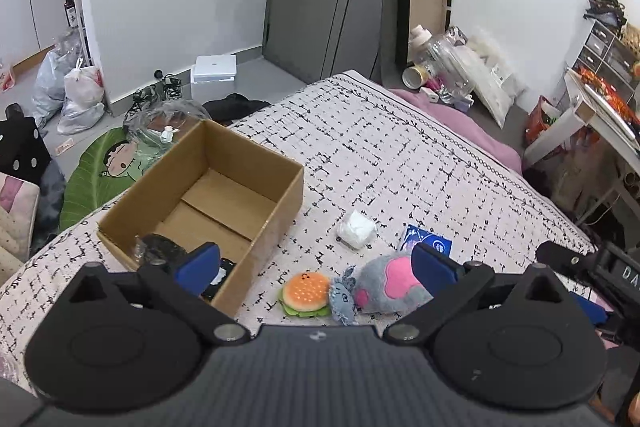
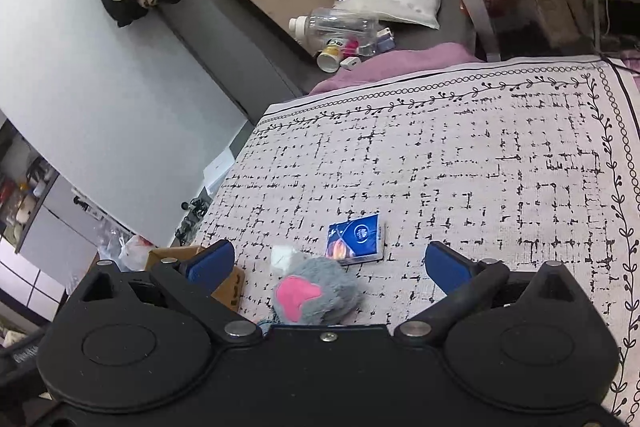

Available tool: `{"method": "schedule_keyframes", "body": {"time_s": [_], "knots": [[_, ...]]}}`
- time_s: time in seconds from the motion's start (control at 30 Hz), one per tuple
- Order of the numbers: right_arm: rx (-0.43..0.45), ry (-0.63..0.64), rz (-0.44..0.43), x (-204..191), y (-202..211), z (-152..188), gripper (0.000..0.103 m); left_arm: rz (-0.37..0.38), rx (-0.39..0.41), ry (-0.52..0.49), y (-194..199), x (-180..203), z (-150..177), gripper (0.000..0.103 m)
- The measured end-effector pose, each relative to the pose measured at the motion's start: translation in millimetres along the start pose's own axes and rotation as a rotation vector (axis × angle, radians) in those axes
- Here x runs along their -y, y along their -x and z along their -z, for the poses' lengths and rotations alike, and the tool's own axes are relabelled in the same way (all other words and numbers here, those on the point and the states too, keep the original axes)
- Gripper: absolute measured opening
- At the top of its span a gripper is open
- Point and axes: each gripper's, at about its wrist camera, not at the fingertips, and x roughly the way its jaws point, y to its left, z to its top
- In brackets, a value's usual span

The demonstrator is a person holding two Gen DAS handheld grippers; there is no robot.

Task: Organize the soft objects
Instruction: 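Grasp small blue plush with left gripper while right gripper grasps blue Vinda tissue pack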

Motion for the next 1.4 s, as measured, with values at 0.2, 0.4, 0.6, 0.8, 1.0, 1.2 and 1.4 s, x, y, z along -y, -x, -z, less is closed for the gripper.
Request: {"method": "schedule_keyframes", "body": {"time_s": [0.2, 0.4, 0.6, 0.8, 1.0, 1.2, 1.4], "knots": [[-0.004, -0.064, -0.025, 17, -10, -1, 0.103, 0.013, -0.041, 0.036, -23, 7, 11, 0.098], [-0.042, -0.065, -0.024, 23, -28, -2, 0.102, 0.010, -0.070, 0.041, -47, 12, 20, 0.087], [-0.083, -0.097, -0.029, 34, -52, -4, 0.097, 0.002, -0.130, 0.069, -74, 12, 28, 0.071], [-0.139, -0.152, -0.058, 47, -79, -4, 0.087, 0.003, -0.171, 0.063, -101, 18, 37, 0.059], [-0.194, -0.205, -0.057, 57, -104, -3, 0.085, -0.019, -0.209, 0.075, -128, 19, 42, 0.057], [-0.236, -0.230, -0.028, 62, -131, -2, 0.082, -0.025, -0.260, 0.089, -153, 21, 47, 0.032], [-0.276, -0.258, -0.005, 65, -162, -2, 0.078, -0.045, -0.255, 0.161, -158, 19, 48, 0.016]]}}
